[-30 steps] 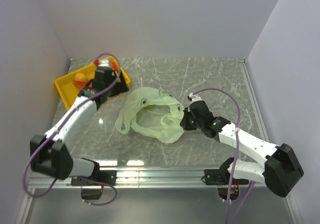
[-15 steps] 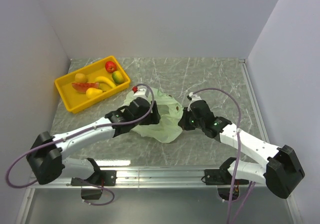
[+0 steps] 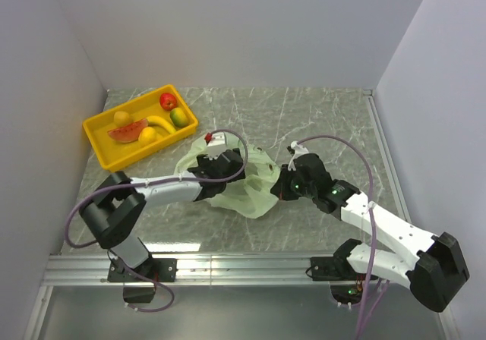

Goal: Untie the knot of the plastic bag and take out the fruit

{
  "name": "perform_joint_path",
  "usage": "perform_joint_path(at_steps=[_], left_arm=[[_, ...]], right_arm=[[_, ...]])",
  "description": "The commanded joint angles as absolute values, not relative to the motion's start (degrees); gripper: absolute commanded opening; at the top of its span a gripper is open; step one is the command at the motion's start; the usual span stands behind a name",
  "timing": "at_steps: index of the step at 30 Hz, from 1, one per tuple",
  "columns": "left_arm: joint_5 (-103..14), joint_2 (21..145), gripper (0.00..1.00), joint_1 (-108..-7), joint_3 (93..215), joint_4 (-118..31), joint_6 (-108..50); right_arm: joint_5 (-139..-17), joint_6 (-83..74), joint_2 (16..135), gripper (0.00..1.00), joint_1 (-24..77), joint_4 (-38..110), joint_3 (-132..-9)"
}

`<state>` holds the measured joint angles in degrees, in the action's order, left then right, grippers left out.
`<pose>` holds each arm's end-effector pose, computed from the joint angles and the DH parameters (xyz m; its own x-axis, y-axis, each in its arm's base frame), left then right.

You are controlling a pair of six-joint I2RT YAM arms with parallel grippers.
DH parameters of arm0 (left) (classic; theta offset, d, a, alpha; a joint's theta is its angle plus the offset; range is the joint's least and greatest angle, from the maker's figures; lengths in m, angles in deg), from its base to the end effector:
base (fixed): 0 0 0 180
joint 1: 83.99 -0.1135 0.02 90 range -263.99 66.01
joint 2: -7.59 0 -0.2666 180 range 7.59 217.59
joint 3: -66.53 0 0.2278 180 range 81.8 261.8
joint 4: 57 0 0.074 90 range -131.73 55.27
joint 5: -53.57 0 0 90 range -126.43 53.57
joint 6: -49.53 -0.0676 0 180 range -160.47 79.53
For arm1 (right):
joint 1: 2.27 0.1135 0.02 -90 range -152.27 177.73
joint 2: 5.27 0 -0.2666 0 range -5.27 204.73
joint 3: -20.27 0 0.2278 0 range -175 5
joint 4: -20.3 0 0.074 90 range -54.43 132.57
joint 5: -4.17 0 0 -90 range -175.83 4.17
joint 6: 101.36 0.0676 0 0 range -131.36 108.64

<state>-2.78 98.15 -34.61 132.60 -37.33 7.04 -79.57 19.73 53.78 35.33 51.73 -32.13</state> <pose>0.2390 -0.2211 0.1949 -0.5814 -0.2649 -0.7692 -0.0825 0.9598 -0.2683 0.1700 0.1403 0.2287 -0.7668 0.0574 -0.6394 -0.3253 0.8239 0.4641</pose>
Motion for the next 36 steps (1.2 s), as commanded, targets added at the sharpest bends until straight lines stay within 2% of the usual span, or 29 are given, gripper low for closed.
perform_joint_path(at_steps=[1,4,10,18,21,24,26,27,28,31,36], left_arm=[[2.77,100.91,0.95,-38.45,135.93,-43.49,7.08],[2.51,102.59,0.99,-40.92,137.08,-46.12,5.33],[-0.83,106.19,0.99,-41.45,138.21,-54.47,-0.04],[-1.18,114.89,0.99,-41.89,146.03,-50.79,-0.31],[-1.62,117.18,0.96,-42.51,147.8,-50.25,-0.74],[-2.58,118.41,0.85,-42.86,148.5,-50.35,-1.44],[-3.55,118.77,0.72,-42.86,149.38,-49.64,-1.8],[-4.08,118.59,0.64,-42.86,149.65,-48.68,-1.8],[-4.95,117.81,0.49,-42.69,149.56,-48.15,-1.88],[-7.24,114.66,0.22,-42.77,147.81,-46.31,-2.23],[-14.7,107.44,0.18,-41.9,142.02,-44.02,-4.95]], right_arm=[[-75.3,20.11,51.07,0.0,35.35,54.2,-32.62],[-72.14,19.75,50.37,0.0,35.43,56.4,-33.06],[-67.73,18.61,51.68,0.0,35.61,58.68,-34.29],[-64.21,17.29,54.05,0.0,36.22,59.48,-36.49],[-64.3,17.03,54.67,0.0,36.31,59.48,-36.4],[-64.65,16.94,55.37,0.0,36.4,59.48,-36.4],[-65.53,16.85,55.64,0.0,36.4,59.56,-36.4],[-65.97,16.85,55.64,0.0,36.49,59.57,-36.58],[-67.1,16.85,55.55,0.0,36.49,59.48,-36.58],[-69.48,17.11,55.38,0.0,36.4,59.3,-36.66],[-75.54,17.82,55.72,0.0,36.22,58.07,-37.28]])
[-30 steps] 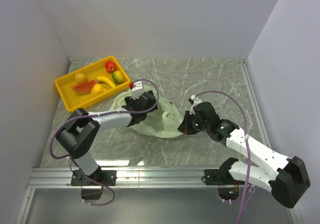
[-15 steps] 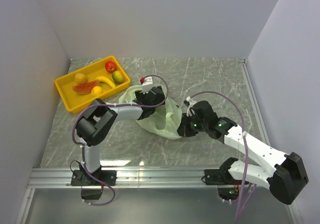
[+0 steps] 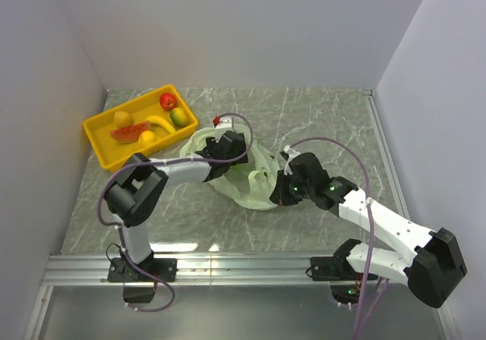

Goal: Untie the knot of the plastic bag and take out the fruit

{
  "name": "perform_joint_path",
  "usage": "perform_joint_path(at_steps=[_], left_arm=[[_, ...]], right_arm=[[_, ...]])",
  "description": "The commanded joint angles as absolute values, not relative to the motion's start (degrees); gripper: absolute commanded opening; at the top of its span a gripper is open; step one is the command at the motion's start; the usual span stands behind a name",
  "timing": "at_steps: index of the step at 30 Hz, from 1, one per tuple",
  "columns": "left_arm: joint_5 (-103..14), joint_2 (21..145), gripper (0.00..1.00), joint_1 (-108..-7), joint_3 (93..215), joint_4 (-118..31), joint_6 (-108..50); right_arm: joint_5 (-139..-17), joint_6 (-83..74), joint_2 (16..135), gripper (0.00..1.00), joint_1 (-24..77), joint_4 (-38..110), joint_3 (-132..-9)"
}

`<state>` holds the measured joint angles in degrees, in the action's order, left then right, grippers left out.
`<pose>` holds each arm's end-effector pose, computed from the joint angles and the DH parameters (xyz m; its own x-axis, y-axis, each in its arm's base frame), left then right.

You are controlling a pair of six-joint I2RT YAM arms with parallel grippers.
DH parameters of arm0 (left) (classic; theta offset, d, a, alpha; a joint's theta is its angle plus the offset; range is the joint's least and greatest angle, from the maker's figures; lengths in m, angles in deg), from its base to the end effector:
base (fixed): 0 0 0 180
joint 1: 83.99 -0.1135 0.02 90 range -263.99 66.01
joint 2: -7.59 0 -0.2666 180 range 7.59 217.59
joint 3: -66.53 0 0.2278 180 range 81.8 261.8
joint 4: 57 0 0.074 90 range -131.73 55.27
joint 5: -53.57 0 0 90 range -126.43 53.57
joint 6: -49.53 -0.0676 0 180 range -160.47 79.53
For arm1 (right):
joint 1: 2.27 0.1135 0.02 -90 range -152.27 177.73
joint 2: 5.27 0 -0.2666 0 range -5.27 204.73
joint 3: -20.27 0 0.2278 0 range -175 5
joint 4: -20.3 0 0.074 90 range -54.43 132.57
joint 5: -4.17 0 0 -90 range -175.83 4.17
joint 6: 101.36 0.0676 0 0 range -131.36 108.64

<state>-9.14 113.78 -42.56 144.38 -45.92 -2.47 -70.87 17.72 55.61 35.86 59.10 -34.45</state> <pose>0.3192 -0.2404 0.1763 -0.5737 -0.2234 -0.7880 -0.0390 0.9684 -0.2462 0.1586 0.1467 0.2235 -0.8455 -0.0668 -0.5297 -0.3767 0.7776 0.5033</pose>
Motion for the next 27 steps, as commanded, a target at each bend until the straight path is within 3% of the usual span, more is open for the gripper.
perform_joint_path(at_steps=[1,14,19,27], left_arm=[[-16.02,104.91,0.18,-41.55,141.05,-43.41,-5.83],[-35.89,83.36,0.2,-39.87,133.3,-35.05,-16.03],[-44.32,75.36,0.21,-46.45,136.9,-33.21,-14.46],[-29.34,76.92,0.17,-69.53,143.85,-24.24,-10.51]], right_arm=[[-76.51,17.91,55.99,0.0,36.14,57.9,-37.63],[-86.79,18.52,60.38,0.0,34.38,54.38,-37.72],[-87.59,18.78,61.18,0.0,34.38,53.77,-36.4],[-90.83,19.49,57.41,0.0,34.47,54.29,-35.08]])
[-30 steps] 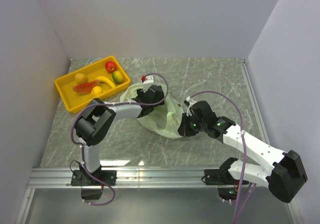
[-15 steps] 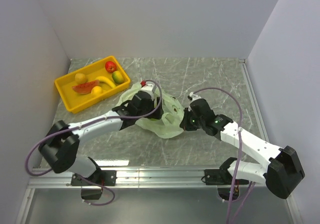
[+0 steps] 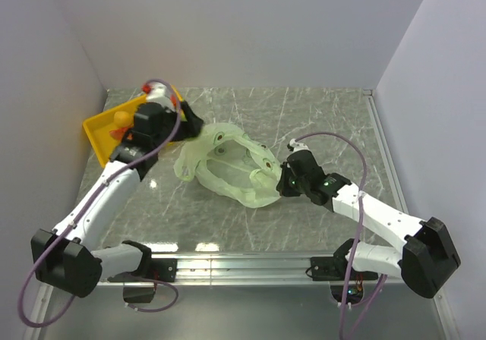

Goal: Untie the knot of the plastic bag and take out the fruit

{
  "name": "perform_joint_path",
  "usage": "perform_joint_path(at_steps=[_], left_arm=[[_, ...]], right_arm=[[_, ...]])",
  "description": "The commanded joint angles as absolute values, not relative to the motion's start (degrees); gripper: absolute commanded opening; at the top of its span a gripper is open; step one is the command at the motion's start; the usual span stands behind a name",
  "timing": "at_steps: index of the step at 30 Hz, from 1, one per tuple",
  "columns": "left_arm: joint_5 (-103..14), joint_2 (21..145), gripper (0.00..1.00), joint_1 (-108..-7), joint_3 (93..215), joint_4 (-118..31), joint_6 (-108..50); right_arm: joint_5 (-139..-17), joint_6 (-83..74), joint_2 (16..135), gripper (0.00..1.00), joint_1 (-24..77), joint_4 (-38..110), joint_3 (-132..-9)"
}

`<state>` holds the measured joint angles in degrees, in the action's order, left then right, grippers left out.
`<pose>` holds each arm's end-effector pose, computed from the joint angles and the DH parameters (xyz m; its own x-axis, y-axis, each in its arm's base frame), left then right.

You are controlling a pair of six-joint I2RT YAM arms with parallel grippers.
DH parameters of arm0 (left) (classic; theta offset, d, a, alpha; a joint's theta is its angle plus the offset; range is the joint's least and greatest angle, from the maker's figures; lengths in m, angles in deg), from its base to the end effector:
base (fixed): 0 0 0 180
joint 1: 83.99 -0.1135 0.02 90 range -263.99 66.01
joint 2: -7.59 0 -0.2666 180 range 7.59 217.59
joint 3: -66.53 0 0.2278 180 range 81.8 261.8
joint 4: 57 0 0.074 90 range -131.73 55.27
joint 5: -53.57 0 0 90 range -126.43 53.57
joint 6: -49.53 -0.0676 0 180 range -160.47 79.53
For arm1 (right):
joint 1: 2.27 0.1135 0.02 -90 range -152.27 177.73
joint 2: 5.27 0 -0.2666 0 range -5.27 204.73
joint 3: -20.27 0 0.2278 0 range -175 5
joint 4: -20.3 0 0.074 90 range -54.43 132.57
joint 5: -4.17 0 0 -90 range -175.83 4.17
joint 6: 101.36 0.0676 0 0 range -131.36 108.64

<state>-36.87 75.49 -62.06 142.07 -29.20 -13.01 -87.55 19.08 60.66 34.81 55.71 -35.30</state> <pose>0.2581 -0.1045 0.3420 -0.4590 -0.3123 -0.8317 0.1899 0.8801 -0.4352 0.1880 0.1395 0.2145 -0.7897 0.0379 -0.6123 -0.2156 0.9173 0.3349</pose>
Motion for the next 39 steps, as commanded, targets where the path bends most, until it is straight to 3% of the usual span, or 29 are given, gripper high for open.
perform_joint_path(at_steps=[1,5,12,14,18,21,30,34,39], left_arm=[[-27.65,77.63,0.16,-71.75,143.85,-23.81,-8.76],[-22.45,82.98,0.17,-81.6,143.76,-24.67,-6.28],[-19.55,95.63,0.28,-94.18,145.87,-29.33,-5.49],[-20.17,97.49,0.42,-95.67,147.26,-30.04,-5.49],[-19.9,100.05,0.81,-95.95,149.56,-28.64,-6.37],[-20.25,99.09,0.96,-95.95,149.82,-27.67,-6.81],[-20.08,92.5,0.99,-96.03,145.17,-28.55,-7.69],[-22.97,89.95,0.99,-95.95,145.17,-27.76,-6.46],[-27.36,84.5,0.99,-92.96,145.87,-26.09,-7.24]], right_arm=[[-91.28,19.4,56.79,0.0,34.38,54.47,-35.17],[-92.34,19.14,53.97,0.0,34.38,55.61,-34.73],[-93.3,18.87,50.19,0.0,34.29,57.37,-34.38],[-93.92,18.79,48.97,0.0,34.38,57.89,-34.47],[-96.2,18.09,47.03,0.0,34.38,58.6,-34.73],[-98.74,17.38,45.19,0.0,34.47,58.42,-34.73],[-107.09,14.75,40.17,0.0,34.38,52.8,-34.29],[-120.77,12.99,38.33,0.0,34.03,50.88,-34.38],[-129.33,11.93,36.04,0.0,25.87,47.88,-33.85]])
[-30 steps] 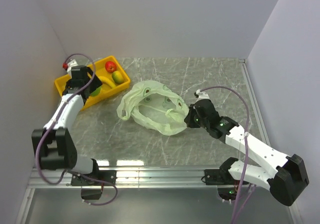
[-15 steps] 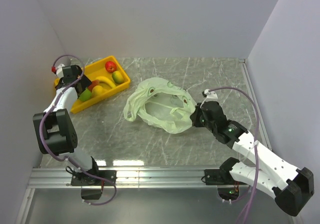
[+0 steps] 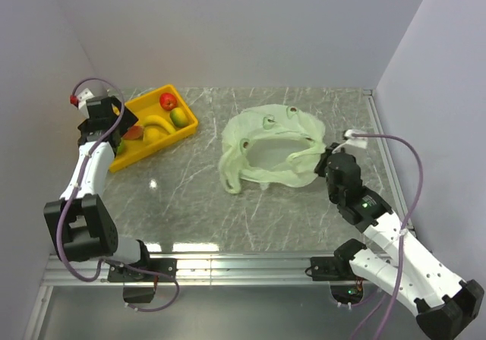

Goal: Untie the knot of the plastic bag and take out the fruit

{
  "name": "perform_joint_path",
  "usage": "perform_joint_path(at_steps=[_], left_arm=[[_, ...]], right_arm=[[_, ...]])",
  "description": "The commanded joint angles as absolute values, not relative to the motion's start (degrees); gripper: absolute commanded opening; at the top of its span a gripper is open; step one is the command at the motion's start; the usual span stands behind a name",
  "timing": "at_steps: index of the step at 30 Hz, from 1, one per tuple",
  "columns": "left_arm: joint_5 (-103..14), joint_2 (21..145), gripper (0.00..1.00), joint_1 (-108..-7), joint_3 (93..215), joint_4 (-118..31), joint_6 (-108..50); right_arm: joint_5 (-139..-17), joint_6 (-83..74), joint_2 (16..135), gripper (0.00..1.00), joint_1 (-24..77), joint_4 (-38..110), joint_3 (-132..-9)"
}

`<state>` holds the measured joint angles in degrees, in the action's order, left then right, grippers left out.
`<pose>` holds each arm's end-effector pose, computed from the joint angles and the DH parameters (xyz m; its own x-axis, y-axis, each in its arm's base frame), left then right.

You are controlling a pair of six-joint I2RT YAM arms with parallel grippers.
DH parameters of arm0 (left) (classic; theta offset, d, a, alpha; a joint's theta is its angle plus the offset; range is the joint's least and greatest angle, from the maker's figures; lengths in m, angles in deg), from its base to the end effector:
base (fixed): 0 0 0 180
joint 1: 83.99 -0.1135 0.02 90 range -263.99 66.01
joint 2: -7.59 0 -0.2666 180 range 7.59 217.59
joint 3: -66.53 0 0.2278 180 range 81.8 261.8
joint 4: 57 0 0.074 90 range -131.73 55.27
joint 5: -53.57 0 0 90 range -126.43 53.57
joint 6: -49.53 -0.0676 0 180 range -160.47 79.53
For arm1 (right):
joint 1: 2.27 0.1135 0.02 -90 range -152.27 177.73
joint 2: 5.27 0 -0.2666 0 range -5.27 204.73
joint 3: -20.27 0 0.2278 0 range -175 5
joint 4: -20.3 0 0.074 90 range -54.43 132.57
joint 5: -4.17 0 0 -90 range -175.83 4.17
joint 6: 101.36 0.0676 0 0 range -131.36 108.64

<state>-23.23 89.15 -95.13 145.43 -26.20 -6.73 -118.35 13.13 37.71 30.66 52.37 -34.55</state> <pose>0.3160 0.0780 0.2896 -0.2416 -0.5987 -0.7637 -0.6123 0.7046 -0.3587 0.1631 0.0624 0.2967 -0.2786 0.2360 -0.9310 0.0885 0.9715 0.2198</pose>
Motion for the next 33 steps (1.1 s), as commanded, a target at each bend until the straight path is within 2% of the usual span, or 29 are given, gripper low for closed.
perform_joint_path(at_steps=[1,5,10,12,15,16,18,19,21,25,29,33], left_arm=[[-28.16,83.8,0.99,-92.26,146.39,-24.43,-8.12],[-33.86,80.98,0.99,-88.4,151.83,-18.55,-10.58],[-37.03,74.39,0.99,-84.88,157.2,-12.03,-13.74],[-37.91,71.84,0.99,-81.72,160.45,-8.43,-14.27],[-38.62,67.55,0.99,-78.55,164.58,-3.87,-16.12],[-37.67,66.14,0.99,-78.2,166.16,-2.98,-17.17],[-36.6,61.84,0.99,-77.66,167.48,-0.44,-18.31],[-31.99,60.68,0.99,-77.66,168.8,0.62,-18.76],[-28.18,57.26,0.99,-77.66,169.77,2.3,-18.59],[-19.39,50.05,0.99,-77.66,163.73,0.64,-17.01],[-14.03,43.47,0.99,-75.83,159.24,0.02,-15.86],[-14.01,37.85,0.99,-75.47,153.18,-1.21,-15.6]], right_arm=[[-130.04,12.1,35.69,0.0,24.37,47.35,-33.68],[-132.76,12.89,33.5,0.0,16.81,47.17,-31.31],[-132.42,20.53,32.96,0.0,8.21,54.97,-29.81],[-130.76,25.18,33.14,0.05,6.44,57.53,-29.72],[-129.87,27.49,33.14,0.44,5.55,62.81,-31.73],[-129.43,27.05,32.96,0.67,5.55,64.91,-32.61],[-129.16,25.73,31.91,0.88,5.55,67.11,-36.29],[-128.9,25.47,31.04,0.94,5.55,70.0,-37.79],[-128.03,24.5,29.98,0.94,5.55,72.91,-42.43],[-124.16,21.17,25.77,0.94,5.55,77.23,-48.69],[-117.49,12.05,18.84,0.95,5.55,73.11,-52.57],[-111.52,6.23,12.67,0.97,5.55,68.98,-53.72]])
